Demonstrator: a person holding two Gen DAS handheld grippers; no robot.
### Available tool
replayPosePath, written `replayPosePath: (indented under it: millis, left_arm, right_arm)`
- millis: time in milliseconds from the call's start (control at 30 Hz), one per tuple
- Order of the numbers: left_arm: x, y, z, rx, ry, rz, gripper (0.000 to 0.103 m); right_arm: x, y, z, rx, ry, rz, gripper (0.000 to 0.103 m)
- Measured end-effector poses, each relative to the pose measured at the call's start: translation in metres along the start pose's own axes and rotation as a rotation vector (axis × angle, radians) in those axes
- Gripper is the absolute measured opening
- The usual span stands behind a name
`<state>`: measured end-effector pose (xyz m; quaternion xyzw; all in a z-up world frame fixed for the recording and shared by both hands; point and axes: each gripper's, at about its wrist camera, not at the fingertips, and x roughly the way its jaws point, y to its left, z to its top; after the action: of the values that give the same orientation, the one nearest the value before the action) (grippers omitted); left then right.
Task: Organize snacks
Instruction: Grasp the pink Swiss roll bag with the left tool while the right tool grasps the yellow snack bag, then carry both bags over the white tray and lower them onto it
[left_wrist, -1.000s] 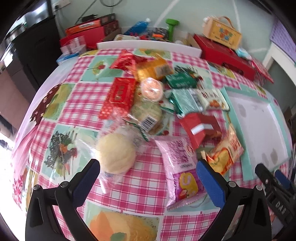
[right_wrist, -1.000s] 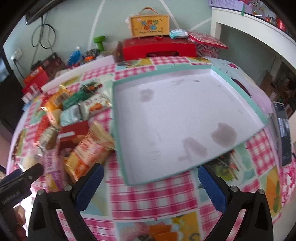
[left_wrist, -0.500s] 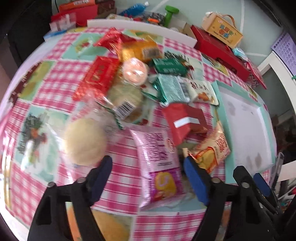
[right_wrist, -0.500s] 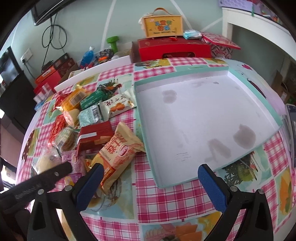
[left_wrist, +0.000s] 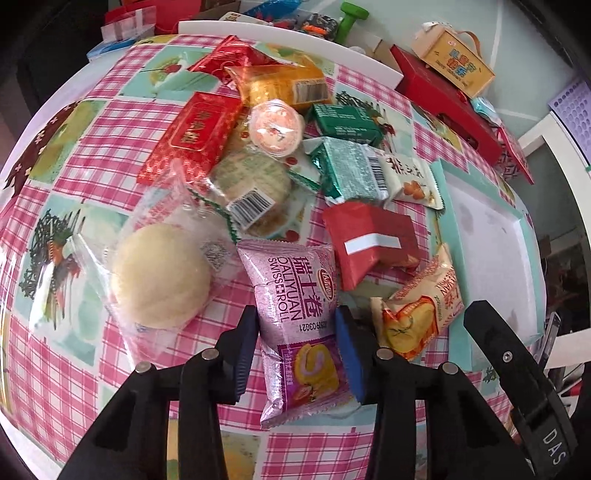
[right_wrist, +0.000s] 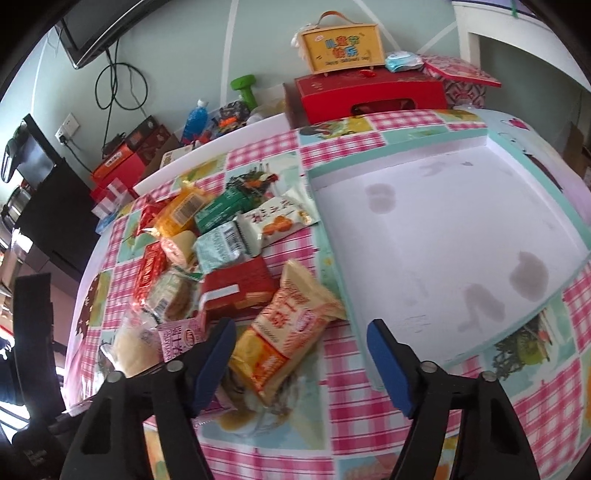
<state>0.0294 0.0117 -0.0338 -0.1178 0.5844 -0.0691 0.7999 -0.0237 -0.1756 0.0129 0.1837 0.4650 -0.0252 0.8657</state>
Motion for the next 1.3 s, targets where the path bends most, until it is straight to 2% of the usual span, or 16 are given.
replayPosePath:
  millis: [233,400,500,633,833,967,1300]
  left_arm:
    - [-0.001,0.005,0.0,-0.01,0.007,-0.011,0.044]
    - [-0.003,0.007,-0.001,-0.009,0.008,-0.011,0.044]
    - [-0.002,0.006,0.0,-0.011,0.01,-0.011,0.044]
    - [0.0,0.006,0.001,-0.014,0.015,-0.01,0.044]
    - [0.003,0.005,0.0,-0.01,0.028,-0.011,0.044]
    - [0.01,0.002,-0.001,-0.004,0.055,-0.018,0.044]
    - [0.015,-0.009,-0.001,0.036,0.043,0.033,0.043]
  right_arm:
    - [0.018,0.015,0.006,-0.004,0.071,-0.002,0.063]
    - [0.032,0.023,0.009,-0.021,0.112,-0.047,0.062]
    - [0.04,0.025,0.012,-0.03,0.13,-0.081,0.055]
    - [0.044,0.02,0.01,-0.03,0.156,-0.081,0.048]
    - [0.042,0.016,-0.003,-0.059,0.173,-0.082,0.047]
    - [0.051,0.006,-0.013,-0.048,0.222,-0.064,0.047]
    - [0.059,0.009,-0.011,-0.114,0.196,-0.111,0.044]
